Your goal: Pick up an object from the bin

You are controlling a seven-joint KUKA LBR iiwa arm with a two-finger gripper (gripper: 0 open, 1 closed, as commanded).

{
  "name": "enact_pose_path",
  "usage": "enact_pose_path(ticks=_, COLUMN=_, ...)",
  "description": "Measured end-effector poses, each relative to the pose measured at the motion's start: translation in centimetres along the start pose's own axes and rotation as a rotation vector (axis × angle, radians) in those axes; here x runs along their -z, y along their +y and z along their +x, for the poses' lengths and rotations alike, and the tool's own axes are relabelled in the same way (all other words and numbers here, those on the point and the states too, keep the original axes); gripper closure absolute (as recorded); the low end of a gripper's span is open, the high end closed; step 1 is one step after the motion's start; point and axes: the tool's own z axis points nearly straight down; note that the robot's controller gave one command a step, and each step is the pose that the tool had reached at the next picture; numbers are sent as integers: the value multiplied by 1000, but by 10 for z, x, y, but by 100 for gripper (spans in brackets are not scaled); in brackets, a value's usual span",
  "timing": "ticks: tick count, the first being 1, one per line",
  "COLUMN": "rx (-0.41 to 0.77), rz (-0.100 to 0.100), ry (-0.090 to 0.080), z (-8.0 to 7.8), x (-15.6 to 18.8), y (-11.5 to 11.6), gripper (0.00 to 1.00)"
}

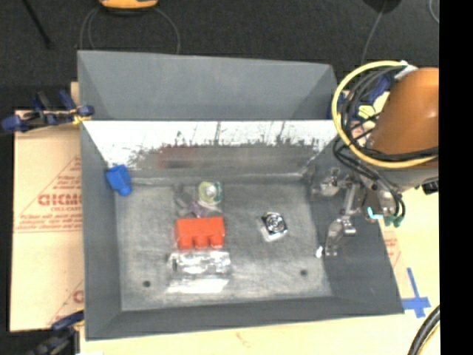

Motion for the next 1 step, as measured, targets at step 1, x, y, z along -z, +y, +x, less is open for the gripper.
enact_pose_path(ticks=1, rx=-152, rz=-2, ry=-15, z=-46, x=-170, y=18, gripper=0)
